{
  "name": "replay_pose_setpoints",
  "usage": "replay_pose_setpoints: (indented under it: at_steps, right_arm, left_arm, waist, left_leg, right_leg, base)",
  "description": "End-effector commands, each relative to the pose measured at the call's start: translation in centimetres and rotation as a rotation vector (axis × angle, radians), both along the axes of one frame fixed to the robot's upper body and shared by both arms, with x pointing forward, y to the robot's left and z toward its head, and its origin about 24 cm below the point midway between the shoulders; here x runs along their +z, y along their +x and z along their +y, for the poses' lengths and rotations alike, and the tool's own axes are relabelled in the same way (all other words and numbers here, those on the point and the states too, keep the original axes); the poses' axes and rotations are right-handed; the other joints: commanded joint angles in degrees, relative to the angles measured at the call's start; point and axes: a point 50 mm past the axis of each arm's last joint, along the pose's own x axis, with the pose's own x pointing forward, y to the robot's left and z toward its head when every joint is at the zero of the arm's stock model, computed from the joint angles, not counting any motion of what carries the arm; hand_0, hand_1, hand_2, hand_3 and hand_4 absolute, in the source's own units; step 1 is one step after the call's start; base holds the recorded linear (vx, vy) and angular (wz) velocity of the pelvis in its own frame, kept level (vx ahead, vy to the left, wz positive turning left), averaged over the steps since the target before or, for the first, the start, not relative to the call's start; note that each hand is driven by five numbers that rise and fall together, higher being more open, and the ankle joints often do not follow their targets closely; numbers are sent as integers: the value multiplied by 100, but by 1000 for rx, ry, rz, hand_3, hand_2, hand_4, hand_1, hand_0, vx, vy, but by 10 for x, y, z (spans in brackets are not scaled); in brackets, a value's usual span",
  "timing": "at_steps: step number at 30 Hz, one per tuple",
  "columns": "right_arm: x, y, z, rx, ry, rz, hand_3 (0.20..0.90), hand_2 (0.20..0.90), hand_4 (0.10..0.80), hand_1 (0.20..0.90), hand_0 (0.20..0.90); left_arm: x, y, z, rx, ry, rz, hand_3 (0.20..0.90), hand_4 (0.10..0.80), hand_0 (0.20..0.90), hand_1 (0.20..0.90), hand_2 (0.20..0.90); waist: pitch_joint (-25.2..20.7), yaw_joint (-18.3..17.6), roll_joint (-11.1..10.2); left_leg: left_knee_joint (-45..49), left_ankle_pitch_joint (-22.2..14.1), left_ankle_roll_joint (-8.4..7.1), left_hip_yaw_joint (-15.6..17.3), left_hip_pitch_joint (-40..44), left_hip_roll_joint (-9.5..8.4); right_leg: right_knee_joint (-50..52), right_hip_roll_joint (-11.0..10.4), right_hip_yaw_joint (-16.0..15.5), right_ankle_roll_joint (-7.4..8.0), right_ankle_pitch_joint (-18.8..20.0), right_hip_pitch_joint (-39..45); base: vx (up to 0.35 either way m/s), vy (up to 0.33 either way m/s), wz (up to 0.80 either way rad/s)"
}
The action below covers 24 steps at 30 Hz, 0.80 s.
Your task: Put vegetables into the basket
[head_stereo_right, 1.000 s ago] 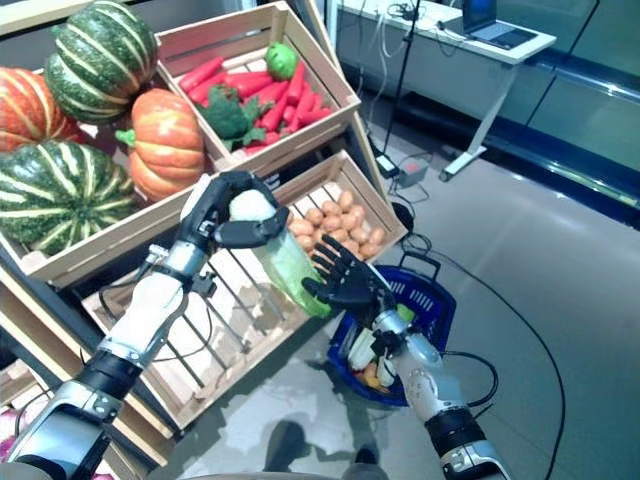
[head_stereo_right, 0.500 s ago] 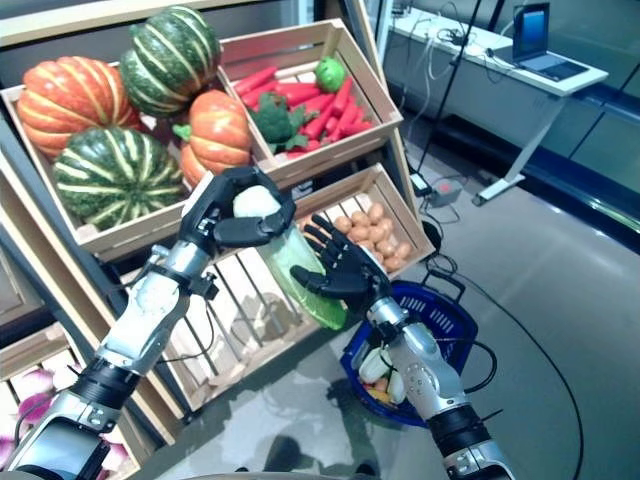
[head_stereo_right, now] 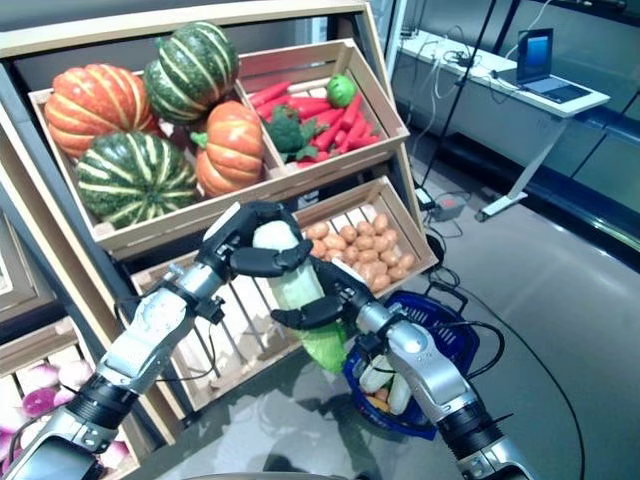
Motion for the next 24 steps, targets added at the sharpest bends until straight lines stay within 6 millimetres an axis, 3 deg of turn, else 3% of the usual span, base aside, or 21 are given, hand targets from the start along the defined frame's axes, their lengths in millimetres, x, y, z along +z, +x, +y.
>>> replay_pose_setpoints:
  at_steps: [1, 4, 14, 15, 24]
  right_arm:
    - [9, 14, 27, -1, 169, 33, 900, 900, 800, 900, 900]
    - [-11, 7, 40, -19, 284, 159, 900, 900, 800, 900, 900]
    - [-25, 5, 58, -55, 469, 279, 900, 900, 800, 900, 900]
    - [-23, 6, 59, -58, 505, 278, 300, 300, 400, 300, 300]
    - [-15, 9, 55, -40, 561, 232, 300, 300, 400, 300, 300]
  left_arm:
    - [92, -8, -40, -223, -353, -342, 300, 400, 300, 300, 300]
    - [94, -10, -48, -259, -391, -324, 300, 400, 300, 300, 300]
    - [94, -12, -60, -317, -431, -279, 300, 400, 300, 300, 300]
    - [93, -12, -60, -321, -433, -273, 300, 400, 300, 300, 300]
    - [89, -11, -59, -344, -429, -249, 300, 400, 300, 300, 300]
  waist:
    - [-295, 79, -151]
    - [-307, 124, -127]
    - [-373, 198, -92]
    - [-380, 207, -89]
    - [-419, 226, -86]
  left_leg:
    - [-14, 63, 150, -144, -187, -188]
    - [-14, 64, 148, -173, -175, -197]
    - [-14, 44, 148, -213, -145, -224]
    - [-14, 42, 150, -216, -142, -226]
    - [-14, 41, 156, -217, -149, -241]
  right_leg:
    - [60, -246, 213, -195, 151, 106]
    - [53, -258, 167, -198, 149, 135]
    - [16, -288, 91, -201, 154, 199]
    - [14, -290, 84, -201, 157, 202]
    - [5, -305, 49, -191, 179, 191]
  base:
    - [-7, 5, 9]
    - [-7, 7, 13]
    - [-6, 9, 4]
    - [-5, 19, 8]
    - [-8, 15, 6]
